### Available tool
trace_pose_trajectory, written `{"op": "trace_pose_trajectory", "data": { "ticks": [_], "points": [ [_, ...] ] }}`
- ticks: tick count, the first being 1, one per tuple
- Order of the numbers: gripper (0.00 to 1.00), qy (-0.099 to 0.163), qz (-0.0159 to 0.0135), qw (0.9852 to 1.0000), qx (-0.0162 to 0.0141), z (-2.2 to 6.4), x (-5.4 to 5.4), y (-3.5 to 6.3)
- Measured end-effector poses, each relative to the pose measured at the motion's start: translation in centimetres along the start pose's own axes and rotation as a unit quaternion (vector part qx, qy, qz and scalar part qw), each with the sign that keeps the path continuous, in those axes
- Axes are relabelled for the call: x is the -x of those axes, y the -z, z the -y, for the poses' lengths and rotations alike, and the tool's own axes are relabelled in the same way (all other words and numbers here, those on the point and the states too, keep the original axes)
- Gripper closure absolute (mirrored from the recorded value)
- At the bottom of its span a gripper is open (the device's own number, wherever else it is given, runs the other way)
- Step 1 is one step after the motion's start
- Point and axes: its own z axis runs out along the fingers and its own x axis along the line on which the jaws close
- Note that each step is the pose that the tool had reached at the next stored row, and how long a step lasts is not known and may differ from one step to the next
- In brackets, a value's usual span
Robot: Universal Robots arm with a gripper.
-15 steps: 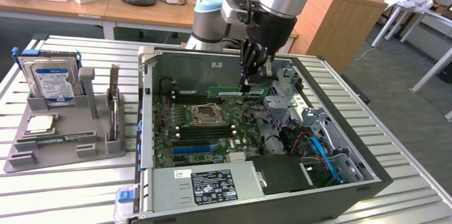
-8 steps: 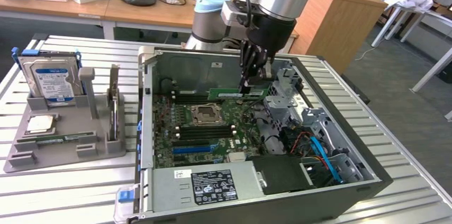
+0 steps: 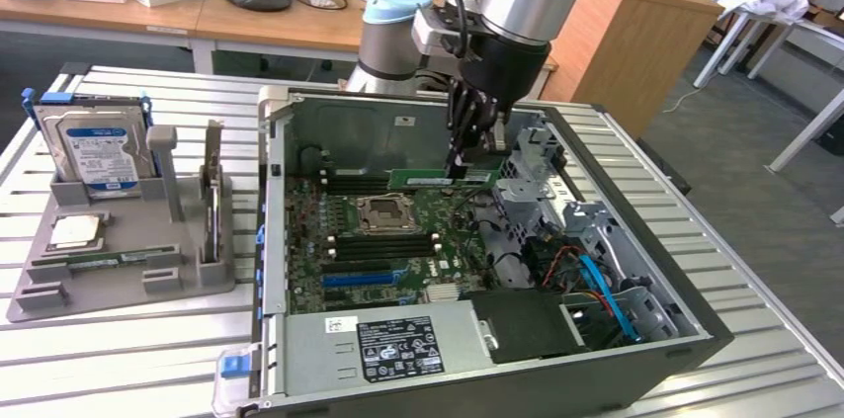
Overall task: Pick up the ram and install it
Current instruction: 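Insert the ram into the slot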
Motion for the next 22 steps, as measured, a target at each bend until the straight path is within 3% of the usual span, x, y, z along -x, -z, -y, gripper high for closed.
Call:
{"op": "trace_pose_trajectory", "data": {
  "ticks": [17, 20, 22],
  "points": [
    [0.89, 0.000, 0.0000, 1.0000, 0.0000, 0.10, 0.0, -1.29],
    [0.89, 0.000, 0.0000, 1.0000, 0.0000, 0.17, 0.0, -2.42],
    [0.89, 0.000, 0.0001, 1.0000, 0.0000, 0.18, 0.0, -2.60]
  ]
}}
